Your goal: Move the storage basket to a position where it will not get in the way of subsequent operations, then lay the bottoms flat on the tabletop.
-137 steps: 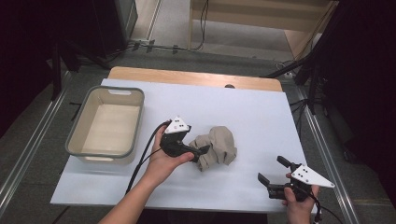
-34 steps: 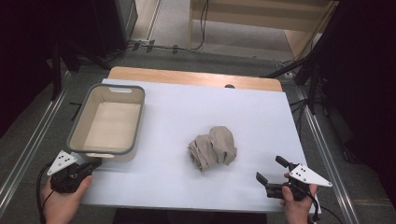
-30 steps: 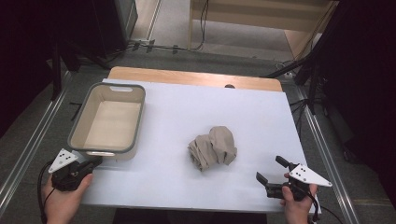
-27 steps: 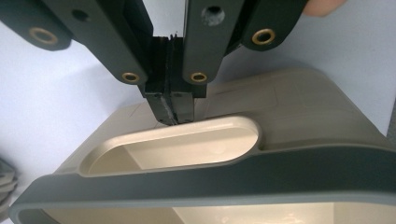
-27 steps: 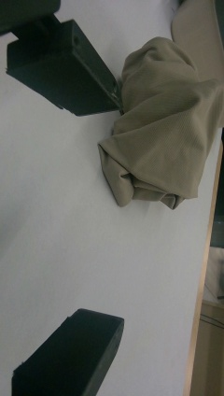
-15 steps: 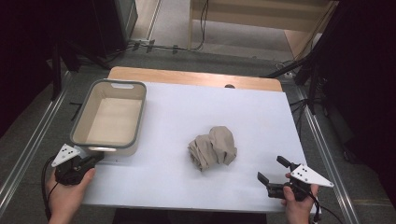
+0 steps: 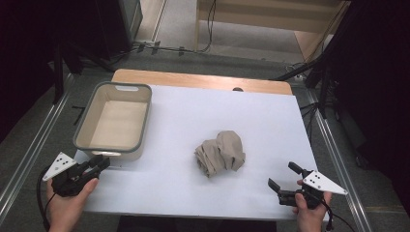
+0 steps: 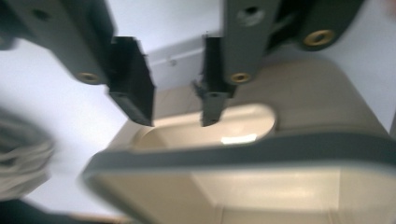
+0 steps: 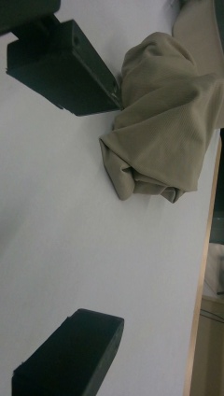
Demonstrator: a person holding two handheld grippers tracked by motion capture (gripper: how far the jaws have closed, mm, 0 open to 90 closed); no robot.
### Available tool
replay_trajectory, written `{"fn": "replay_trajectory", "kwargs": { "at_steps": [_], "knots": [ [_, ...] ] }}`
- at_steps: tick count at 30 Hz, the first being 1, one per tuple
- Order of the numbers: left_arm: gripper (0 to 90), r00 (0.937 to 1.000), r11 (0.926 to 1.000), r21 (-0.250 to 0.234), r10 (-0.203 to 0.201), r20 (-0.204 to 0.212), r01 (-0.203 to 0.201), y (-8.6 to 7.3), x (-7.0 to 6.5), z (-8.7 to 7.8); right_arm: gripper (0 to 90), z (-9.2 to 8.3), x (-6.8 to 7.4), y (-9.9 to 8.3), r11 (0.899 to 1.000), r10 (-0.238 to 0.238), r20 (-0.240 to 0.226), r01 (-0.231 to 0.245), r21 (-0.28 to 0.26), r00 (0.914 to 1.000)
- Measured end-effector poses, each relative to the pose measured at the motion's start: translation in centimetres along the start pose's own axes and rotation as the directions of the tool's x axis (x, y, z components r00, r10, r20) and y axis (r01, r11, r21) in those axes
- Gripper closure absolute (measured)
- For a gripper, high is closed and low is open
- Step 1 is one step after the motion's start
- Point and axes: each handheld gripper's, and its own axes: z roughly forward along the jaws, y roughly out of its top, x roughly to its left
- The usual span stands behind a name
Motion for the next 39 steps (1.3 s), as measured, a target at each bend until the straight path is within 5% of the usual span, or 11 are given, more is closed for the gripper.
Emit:
{"fn": "replay_trajectory", "kwargs": {
  "at_steps": [5, 9, 16, 27, 39],
  "knots": [
    [39.2, 0.9985, 0.9998, -0.015, 0.014, 0.053, -0.014, 0.4, -1.2, -0.2, 0.0, 0.0, 0.0, 0.0, 1.000, 0.001, 0.004, -0.001, -0.007, 1.0000],
    [16.1, 0.9984, 0.9991, -0.029, 0.033, 0.045, -0.032, 1.1, -2.7, 0.2, 0.0, -0.1, 0.3, 0.2, 1.000, -0.004, -0.003, 0.004, -0.013, 1.0000],
    [1.5, 0.9943, 0.9976, -0.047, 0.054, 0.092, -0.050, 2.2, -5.0, 0.5, 0.0, 0.1, 0.4, 0.3, 1.000, 0.005, -0.017, -0.005, -0.022, 0.9999],
    [0.0, 0.9717, 0.9935, -0.032, 0.113, 0.207, -0.109, 3.6, -9.3, 2.9, 0.0, 0.7, 2.0, 1.4, 0.999, -0.009, -0.063, 0.007, -0.037, 0.9980],
    [0.0, 0.9413, 0.9871, 0.021, 0.144, 0.305, -0.158, 4.5, -13.7, 8.4, 0.0, 3.7, 4.4, 3.8, 0.999, -0.025, -0.125, 0.022, -0.027, 0.9918]
  ]
}}
